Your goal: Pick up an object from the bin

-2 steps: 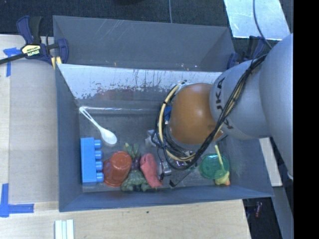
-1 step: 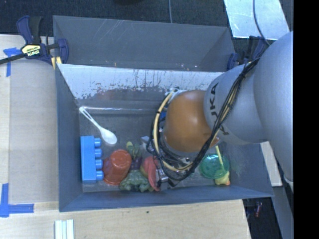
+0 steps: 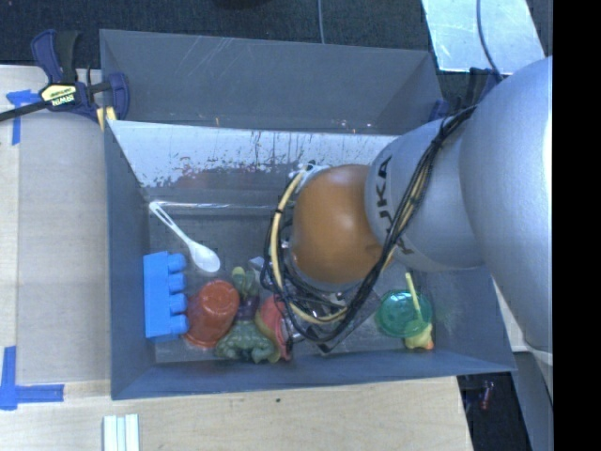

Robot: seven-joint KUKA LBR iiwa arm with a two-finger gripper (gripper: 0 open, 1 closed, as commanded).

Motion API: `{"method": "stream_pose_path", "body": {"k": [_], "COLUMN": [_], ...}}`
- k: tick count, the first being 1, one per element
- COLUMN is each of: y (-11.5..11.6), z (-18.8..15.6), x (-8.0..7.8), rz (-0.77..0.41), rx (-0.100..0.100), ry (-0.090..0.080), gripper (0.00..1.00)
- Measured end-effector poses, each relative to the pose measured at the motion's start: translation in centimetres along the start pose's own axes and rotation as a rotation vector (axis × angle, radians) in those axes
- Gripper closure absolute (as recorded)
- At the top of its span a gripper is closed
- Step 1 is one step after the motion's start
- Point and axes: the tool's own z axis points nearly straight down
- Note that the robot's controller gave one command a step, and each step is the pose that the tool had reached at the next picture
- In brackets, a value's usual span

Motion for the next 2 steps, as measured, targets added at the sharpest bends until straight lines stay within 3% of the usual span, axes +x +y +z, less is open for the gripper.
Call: {"method": "stream_pose_path", "body": {"k": [1,2], "y": [2.13,2.75], "z": [-0.11,-0.30], "x": [-2.00,-2.57], "rz": [-0.067,0.102], "rx": [0.001,-0.001], "ry": [-0.009,-0.008], "gripper": [0.00,0.00]}}
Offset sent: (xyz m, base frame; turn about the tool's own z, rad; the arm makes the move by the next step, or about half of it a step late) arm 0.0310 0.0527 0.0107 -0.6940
